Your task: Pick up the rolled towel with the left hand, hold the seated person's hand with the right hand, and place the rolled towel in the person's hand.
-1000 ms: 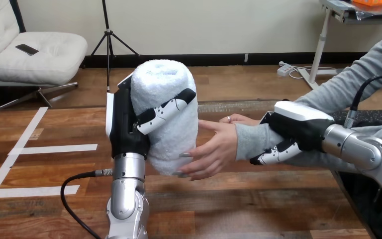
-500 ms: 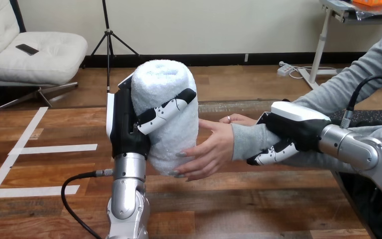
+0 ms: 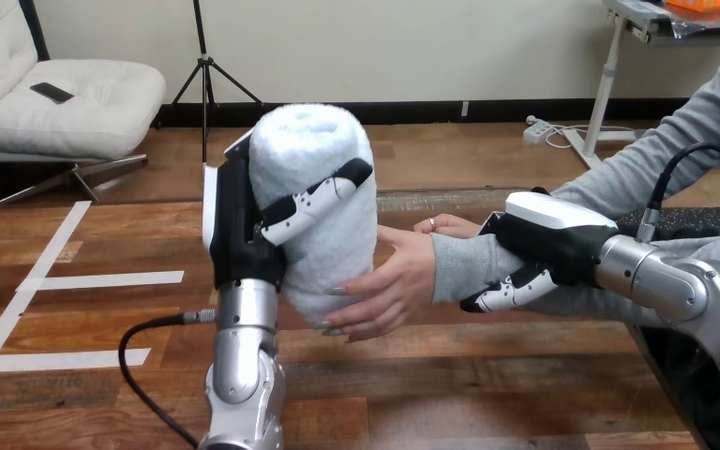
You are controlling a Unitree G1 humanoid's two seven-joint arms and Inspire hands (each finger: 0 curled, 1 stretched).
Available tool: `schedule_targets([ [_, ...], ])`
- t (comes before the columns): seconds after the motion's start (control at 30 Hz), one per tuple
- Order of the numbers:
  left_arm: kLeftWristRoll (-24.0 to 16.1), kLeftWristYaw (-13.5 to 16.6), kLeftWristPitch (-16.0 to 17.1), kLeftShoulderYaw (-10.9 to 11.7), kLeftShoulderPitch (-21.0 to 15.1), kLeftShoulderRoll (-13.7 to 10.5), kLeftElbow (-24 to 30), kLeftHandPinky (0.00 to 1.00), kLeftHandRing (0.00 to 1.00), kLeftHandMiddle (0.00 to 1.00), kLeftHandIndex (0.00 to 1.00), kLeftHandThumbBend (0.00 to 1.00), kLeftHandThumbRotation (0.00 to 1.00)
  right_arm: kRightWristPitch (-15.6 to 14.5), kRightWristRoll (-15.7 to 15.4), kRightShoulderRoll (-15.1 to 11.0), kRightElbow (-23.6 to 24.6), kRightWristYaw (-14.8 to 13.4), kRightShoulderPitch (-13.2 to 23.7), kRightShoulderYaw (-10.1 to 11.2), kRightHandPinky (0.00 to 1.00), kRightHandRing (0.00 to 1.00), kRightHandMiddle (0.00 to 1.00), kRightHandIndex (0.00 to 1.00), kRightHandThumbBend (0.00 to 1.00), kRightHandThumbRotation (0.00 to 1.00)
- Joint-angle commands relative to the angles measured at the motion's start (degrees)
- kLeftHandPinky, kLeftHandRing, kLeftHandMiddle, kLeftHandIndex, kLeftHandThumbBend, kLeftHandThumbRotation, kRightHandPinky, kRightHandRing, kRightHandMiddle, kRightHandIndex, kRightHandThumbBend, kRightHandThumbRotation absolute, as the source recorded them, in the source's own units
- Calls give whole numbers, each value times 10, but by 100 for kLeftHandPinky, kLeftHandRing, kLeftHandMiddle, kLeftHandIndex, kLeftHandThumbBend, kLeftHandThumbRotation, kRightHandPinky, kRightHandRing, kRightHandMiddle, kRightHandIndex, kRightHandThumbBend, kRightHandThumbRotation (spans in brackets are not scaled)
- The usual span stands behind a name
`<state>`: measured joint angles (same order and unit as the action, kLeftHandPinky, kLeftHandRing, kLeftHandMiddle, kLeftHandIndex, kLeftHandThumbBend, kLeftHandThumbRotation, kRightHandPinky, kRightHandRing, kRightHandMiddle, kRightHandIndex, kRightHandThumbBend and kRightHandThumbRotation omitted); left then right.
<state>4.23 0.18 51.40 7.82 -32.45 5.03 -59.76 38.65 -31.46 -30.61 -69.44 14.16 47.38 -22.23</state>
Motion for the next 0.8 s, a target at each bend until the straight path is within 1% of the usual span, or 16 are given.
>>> schedule_targets([
  [0.0,5,-6,23,1,-67,15,0,29,33,38,40,66,0,16,17,29,40,0,61,10,22,25,29,31,58,35],
  [0.5,11,-4,22,2,-84,30,-13,30,34,39,41,67,0,12,15,28,46,1,60,9,22,25,29,31,58,35],
  [0.7,17,-8,17,3,-93,36,-20,31,34,39,41,67,0,14,16,27,45,1,58,10,22,25,30,32,58,35],
  [0.77,14,-5,17,2,-96,39,-24,31,35,39,41,67,0,14,17,26,46,2,57,10,22,25,30,31,58,35],
])
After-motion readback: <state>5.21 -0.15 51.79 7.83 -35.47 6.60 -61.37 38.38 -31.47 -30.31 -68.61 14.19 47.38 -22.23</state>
